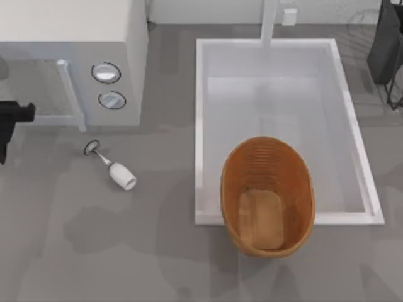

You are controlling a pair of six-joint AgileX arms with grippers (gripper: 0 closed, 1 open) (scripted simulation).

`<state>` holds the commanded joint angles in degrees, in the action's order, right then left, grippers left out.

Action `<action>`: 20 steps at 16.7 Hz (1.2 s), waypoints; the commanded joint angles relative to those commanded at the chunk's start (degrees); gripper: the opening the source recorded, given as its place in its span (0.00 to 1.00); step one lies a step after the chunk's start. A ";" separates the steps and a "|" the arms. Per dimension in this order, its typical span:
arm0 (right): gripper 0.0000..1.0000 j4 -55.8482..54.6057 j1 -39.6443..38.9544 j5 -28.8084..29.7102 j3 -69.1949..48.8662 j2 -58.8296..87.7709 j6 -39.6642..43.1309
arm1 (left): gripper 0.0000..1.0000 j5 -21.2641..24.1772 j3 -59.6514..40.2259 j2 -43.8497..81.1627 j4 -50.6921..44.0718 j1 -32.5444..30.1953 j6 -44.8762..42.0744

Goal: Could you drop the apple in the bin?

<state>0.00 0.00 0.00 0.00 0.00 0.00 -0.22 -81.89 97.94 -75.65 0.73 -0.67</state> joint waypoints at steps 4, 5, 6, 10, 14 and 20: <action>1.00 0.00 0.00 0.00 0.00 0.00 0.00 | 0.00 0.24 -1.80 -0.65 0.41 0.62 0.03; 1.00 0.00 0.00 0.00 0.00 0.00 0.00 | 0.00 0.24 -1.80 -0.65 0.41 0.62 0.03; 1.00 0.00 0.00 0.00 0.00 0.00 0.00 | 0.00 0.18 -1.64 -0.43 0.40 0.36 -0.07; 1.00 0.00 0.00 0.00 0.00 0.00 0.00 | 0.00 -0.61 -4.71 0.39 -0.93 0.15 -3.33; 1.00 0.00 0.00 0.00 0.00 0.00 0.00 | 0.00 -2.83 -15.33 3.43 -5.47 -1.54 -15.27; 1.00 0.00 0.00 0.00 0.00 0.00 0.00 | 0.00 -5.78 -37.98 12.77 -15.37 -8.63 -43.72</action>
<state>0.00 0.00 0.00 0.00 0.00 0.00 -6.00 -119.87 110.71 -91.02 -7.90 -44.39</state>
